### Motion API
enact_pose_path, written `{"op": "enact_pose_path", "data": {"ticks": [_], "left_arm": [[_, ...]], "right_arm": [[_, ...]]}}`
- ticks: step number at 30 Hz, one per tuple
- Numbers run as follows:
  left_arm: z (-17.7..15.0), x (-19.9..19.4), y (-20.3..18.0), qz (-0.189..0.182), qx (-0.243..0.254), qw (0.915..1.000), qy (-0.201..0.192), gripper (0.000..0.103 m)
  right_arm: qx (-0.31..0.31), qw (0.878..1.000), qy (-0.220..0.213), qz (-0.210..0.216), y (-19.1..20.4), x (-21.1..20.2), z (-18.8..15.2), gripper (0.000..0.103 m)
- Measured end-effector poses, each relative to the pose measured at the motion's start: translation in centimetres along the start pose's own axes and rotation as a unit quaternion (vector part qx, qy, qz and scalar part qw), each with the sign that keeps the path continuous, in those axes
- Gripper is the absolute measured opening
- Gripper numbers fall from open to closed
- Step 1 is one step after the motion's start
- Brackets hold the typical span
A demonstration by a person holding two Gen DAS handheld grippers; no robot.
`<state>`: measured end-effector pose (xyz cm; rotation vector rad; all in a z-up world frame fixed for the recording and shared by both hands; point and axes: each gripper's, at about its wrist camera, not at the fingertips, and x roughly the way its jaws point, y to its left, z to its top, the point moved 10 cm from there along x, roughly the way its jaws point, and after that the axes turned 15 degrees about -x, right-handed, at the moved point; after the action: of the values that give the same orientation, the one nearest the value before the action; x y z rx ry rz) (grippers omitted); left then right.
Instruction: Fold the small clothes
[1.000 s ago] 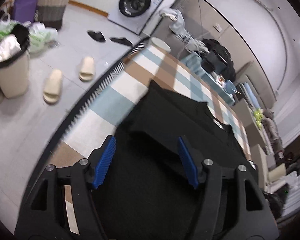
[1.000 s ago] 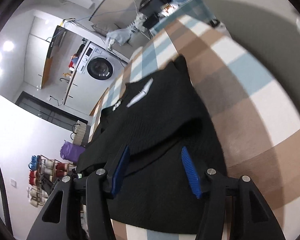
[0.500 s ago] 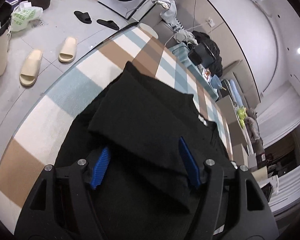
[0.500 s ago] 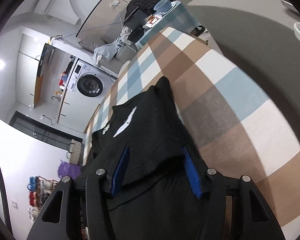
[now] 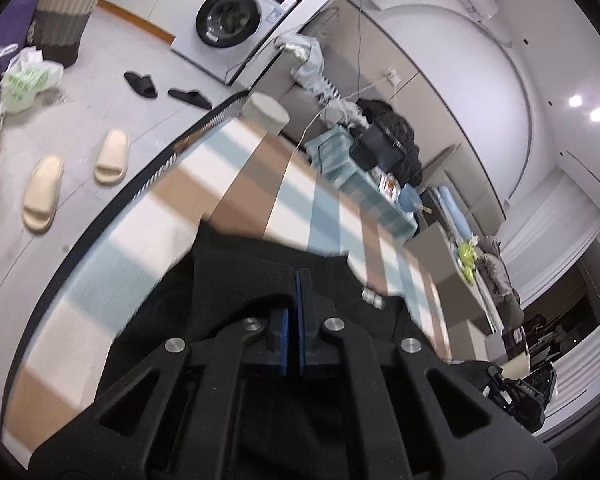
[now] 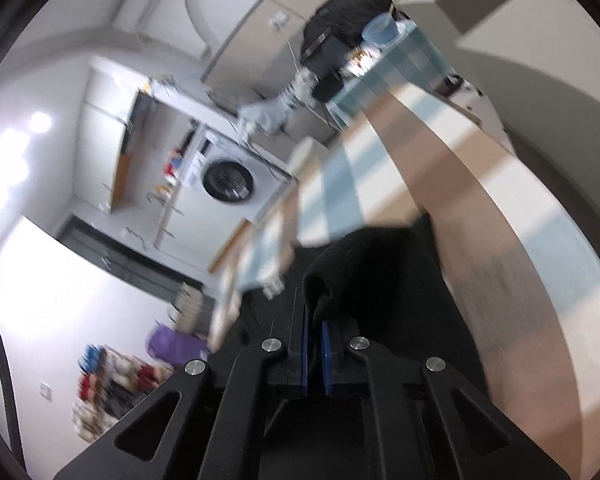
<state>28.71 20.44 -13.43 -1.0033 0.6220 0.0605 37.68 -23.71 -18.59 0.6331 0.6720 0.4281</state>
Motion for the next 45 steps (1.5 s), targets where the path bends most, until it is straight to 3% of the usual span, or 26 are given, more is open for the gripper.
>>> {"op": "enact_pose_path", "data": {"ticks": [2, 3, 4, 5, 6, 7, 9, 12, 17, 22, 28, 33, 36, 38, 40, 42, 44, 45], "left_arm": [[2.0, 1.1, -1.4, -0.004, 0.011, 0.9997, -0.02, 0.004], [2.6, 1.7, -1.7, 0.002, 0.013, 0.9997, -0.022, 0.015], [3.1, 2.5, -2.0, 0.009, 0.017, 0.9996, -0.018, 0.025], [3.7, 3.4, -1.8, 0.026, 0.015, 0.9994, -0.02, 0.054], [3.9, 3.7, -1.7, 0.031, 0.01, 0.9993, -0.02, 0.064], [3.9, 4.1, -1.5, 0.026, 0.002, 0.9995, -0.016, 0.064], [3.7, 4.3, -1.4, 0.033, 0.004, 0.9994, -0.006, 0.069], [3.5, 3.8, -1.7, 0.033, 0.022, 0.9991, -0.016, 0.077], [2.9, 2.4, -1.8, 0.032, 0.042, 0.9986, -0.009, 0.079], [2.2, 2.7, 0.6, 0.079, 0.059, 0.9951, -0.005, 0.079], [0.9, 3.3, 1.9, 0.08, 0.053, 0.9951, 0.021, 0.079], [0.7, 3.1, 2.0, 0.084, 0.066, 0.9942, 0.018, 0.079], [0.4, 3.2, 2.4, 0.093, 0.073, 0.9928, 0.022, 0.079], [0.3, 3.3, 2.7, 0.096, 0.072, 0.9924, 0.027, 0.079], [0.3, 3.3, 3.0, 0.099, 0.068, 0.9924, 0.029, 0.079], [0.3, 3.4, 3.3, 0.104, 0.068, 0.9918, 0.029, 0.079], [0.4, 3.5, 3.6, 0.112, 0.072, 0.9907, 0.029, 0.079], [0.6, 3.6, 3.7, 0.115, 0.073, 0.9903, 0.027, 0.079]], "right_arm": [[0.014, 0.999, -0.032, 0.005, 0.0, 0.9, 2.6, 0.006], [0.022, 0.998, -0.05, 0.003, -0.3, 1.3, 3.8, 0.007], [0.03, 0.998, -0.062, -0.01, -0.9, 2.0, 5.0, 0.019], [0.031, 0.996, -0.064, -0.046, -1.8, 2.7, 5.7, 0.027], [0.032, 0.994, -0.064, -0.086, -2.9, 3.1, 6.1, 0.04], [0.04, 0.991, -0.059, -0.114, -4.0, 3.4, 6.1, 0.042], [0.053, 0.991, -0.034, -0.115, -4.5, 3.9, 5.4, 0.042], [0.01, 0.991, -0.013, -0.131, -3.8, 3.6, 4.6, 0.042], [-0.036, 0.99, 0.018, -0.135, -2.6, 2.9, 2.9, 0.042], [-0.088, 0.981, 0.045, -0.169, -2.9, 3.0, 1.8, 0.051], [-0.122, 0.968, 0.092, -0.198, -4.1, 6.1, 1.0, 0.054], [-0.146, 0.953, 0.093, -0.248, -6.1, 8.6, 1.8, 0.057], [-0.143, 0.954, 0.103, -0.241, -6.6, 10.2, 2.0, 0.057], [-0.149, 0.948, 0.109, -0.259, -7.0, 10.8, 2.0, 0.031], [-0.153, 0.949, 0.119, -0.247, -6.6, 11.5, 1.7, 0.006], [-0.176, 0.951, 0.103, -0.232, -5.5, 11.1, 2.0, 0.005], [-0.186, 0.965, 0.034, -0.184, -3.3, 8.7, 3.7, 0.005], [-0.18, 0.967, 0.005, -0.183, -3.1, 7.4, 4.5, 0.005]]}}
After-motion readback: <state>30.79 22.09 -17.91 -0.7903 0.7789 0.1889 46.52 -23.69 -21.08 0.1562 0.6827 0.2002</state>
